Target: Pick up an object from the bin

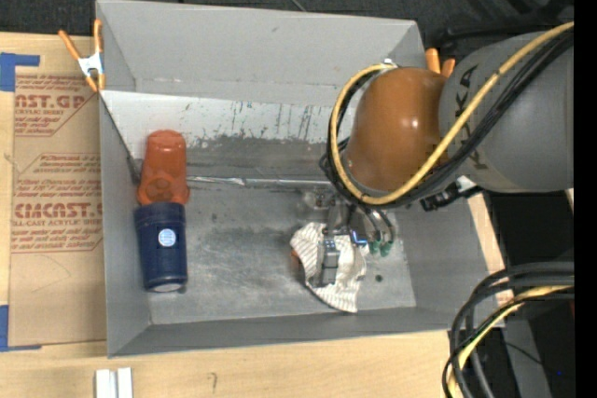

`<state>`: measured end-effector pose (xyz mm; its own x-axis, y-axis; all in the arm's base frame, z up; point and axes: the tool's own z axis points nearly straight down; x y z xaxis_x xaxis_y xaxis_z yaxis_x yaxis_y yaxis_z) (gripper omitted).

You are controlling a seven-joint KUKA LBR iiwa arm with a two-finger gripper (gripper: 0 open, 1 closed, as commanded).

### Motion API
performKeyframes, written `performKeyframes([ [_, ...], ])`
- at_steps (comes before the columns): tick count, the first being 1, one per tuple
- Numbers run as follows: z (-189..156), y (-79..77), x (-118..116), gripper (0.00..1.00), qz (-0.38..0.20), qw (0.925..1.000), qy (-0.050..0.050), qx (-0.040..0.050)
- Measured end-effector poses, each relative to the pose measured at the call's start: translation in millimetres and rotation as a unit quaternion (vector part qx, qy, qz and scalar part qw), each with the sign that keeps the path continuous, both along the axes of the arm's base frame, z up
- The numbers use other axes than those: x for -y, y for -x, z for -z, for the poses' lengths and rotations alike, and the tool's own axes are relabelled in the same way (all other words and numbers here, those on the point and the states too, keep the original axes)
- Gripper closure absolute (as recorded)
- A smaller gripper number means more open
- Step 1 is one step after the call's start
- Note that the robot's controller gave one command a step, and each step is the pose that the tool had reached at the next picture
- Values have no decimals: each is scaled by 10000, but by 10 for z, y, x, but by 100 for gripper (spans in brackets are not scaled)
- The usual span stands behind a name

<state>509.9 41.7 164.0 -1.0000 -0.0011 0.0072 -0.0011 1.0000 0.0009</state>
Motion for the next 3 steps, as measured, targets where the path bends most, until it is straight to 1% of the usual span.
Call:
performKeyframes([
  [1,-45,-16,1,0,2,10000,-2,38],
  [2,365,12,203,0,-24,10000,-3,85],
  [3,915,-383,296,100,485,9988,0,47],
])
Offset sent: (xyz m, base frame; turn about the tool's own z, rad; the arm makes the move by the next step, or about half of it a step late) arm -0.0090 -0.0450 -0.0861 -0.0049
